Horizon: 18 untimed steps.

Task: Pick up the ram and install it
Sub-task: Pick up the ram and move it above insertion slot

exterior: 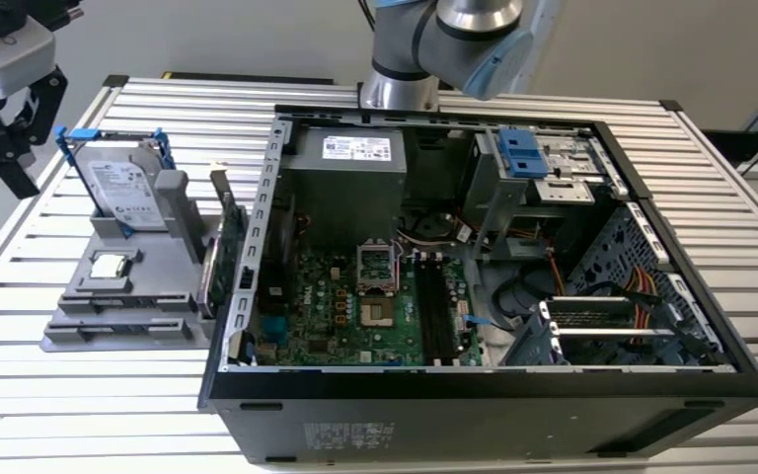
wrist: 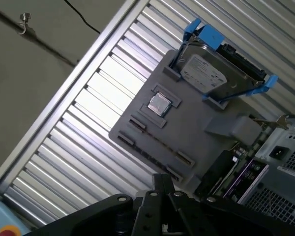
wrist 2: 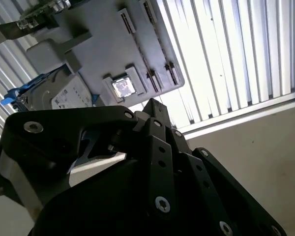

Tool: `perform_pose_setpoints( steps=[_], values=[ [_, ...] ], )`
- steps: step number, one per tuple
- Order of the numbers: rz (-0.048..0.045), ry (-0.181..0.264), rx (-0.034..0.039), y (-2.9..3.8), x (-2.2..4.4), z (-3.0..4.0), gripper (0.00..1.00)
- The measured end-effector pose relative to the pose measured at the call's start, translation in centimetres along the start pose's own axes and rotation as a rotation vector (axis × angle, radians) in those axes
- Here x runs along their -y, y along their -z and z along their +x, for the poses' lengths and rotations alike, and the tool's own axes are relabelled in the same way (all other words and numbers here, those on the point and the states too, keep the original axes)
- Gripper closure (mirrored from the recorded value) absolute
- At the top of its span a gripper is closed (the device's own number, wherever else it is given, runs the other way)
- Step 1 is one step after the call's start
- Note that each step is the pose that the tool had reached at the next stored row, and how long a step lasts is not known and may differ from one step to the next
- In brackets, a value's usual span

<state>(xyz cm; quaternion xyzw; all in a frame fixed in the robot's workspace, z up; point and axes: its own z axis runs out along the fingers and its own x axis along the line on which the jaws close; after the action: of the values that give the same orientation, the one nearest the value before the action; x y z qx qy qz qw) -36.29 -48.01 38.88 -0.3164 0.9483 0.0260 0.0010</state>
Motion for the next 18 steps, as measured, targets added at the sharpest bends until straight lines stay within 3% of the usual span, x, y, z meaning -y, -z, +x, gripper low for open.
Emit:
perform_pose_setpoints(
  steps=[7, 18],
  values=[
    [-0.0009, 0.049, -0.0025, 0.00, 0.00, 0.00, 1.00],
    [-0.0011, 0.060, -0.0030, 0.00, 0.00, 0.00, 1.00]
  ],
)
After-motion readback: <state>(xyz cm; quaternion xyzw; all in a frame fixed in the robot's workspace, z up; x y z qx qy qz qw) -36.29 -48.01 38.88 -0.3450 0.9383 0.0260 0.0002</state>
